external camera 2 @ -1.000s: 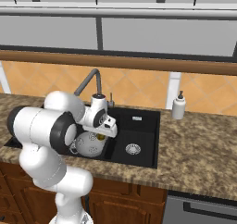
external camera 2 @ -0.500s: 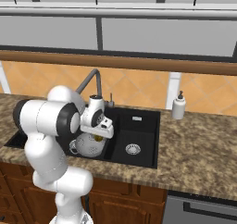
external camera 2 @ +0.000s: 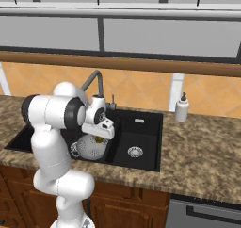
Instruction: Put the colander in the sink, put the kiwi in the colander, and turn on the sink faucet and pour water over the colander.
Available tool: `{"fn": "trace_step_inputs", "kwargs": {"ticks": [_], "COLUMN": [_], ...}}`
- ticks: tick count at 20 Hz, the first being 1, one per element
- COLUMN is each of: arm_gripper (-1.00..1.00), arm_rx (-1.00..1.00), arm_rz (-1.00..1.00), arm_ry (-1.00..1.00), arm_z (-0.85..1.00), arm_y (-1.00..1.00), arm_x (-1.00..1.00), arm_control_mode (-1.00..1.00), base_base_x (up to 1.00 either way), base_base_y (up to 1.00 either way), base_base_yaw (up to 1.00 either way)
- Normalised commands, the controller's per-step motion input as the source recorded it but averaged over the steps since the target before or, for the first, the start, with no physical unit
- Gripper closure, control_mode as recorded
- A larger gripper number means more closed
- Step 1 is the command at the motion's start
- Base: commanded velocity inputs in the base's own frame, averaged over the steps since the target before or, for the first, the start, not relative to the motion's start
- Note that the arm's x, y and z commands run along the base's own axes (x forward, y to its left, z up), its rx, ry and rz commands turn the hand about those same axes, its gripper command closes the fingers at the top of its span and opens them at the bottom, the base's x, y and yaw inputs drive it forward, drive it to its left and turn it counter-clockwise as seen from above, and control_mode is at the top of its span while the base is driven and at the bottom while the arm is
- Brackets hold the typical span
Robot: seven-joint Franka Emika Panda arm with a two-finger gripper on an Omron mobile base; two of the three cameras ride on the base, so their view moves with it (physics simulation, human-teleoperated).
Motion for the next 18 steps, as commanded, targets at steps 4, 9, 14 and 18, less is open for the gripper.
{"fn": "trace_step_inputs", "kwargs": {"ticks": [4, 9, 14, 18], "arm_gripper": [1.0, 1.0, 1.0, 1.0], "arm_rx": [0.0, 0.0, 0.0, 0.0], "arm_rz": [0.0, 0.0, 0.0, 0.0], "arm_ry": [-0.09, -0.15, -0.14, -0.04], "arm_z": [-0.2, -0.27, -0.16, -0.07], "arm_y": [0.13, 0.14, 0.21, 0.27], "arm_x": [0.0, -0.03, -0.06, 0.0], "arm_control_mode": [-1.0, -1.0, -1.0, -1.0], "base_base_x": [0.0, 0.0, 0.0, 0.0], "base_base_y": [0.0, 0.0, 0.0, 0.0], "base_base_yaw": [0.0, 0.0, 0.0, 0.0]}}
